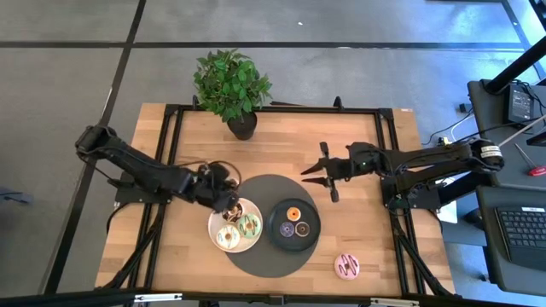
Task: Pick & Place donuts
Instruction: Put the small brown donut on the black plate
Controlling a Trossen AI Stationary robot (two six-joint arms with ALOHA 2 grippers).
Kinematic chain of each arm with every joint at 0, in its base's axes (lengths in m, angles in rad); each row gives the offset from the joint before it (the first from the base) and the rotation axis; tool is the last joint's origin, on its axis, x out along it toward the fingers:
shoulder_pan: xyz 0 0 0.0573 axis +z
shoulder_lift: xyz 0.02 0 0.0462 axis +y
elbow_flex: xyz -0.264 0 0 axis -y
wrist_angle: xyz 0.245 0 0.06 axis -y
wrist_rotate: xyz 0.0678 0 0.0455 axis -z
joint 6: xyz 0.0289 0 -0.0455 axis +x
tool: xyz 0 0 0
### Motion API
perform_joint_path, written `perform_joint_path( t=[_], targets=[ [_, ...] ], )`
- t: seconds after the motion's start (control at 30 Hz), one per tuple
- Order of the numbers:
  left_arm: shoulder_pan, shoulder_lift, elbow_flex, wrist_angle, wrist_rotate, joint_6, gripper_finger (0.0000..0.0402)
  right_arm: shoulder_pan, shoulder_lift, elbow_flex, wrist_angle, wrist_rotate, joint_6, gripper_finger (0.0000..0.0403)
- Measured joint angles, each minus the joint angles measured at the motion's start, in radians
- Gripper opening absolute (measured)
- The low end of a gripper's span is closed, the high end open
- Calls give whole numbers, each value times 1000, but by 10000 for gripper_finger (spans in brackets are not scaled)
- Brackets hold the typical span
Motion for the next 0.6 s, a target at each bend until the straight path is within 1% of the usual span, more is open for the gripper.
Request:
perform_joint_path(
  t=[0.1,0.23,0.33,0.43,0.5,0.6],
  targets=[
    [52,15,1,208,29,184,16,15,53,0,88,0,-49,94],
    [106,48,1,443,18,396,16,45,151,0,203,5,-106,94],
    [139,80,1,576,7,514,16,67,217,0,303,65,-135,94],
    [163,111,1,655,15,568,16,91,267,6,356,162,-204,94],
    [179,124,1,662,24,570,16,107,297,36,355,217,-242,94],
    [199,143,1,659,19,555,16,121,342,108,289,261,-287,94]
  ],
)
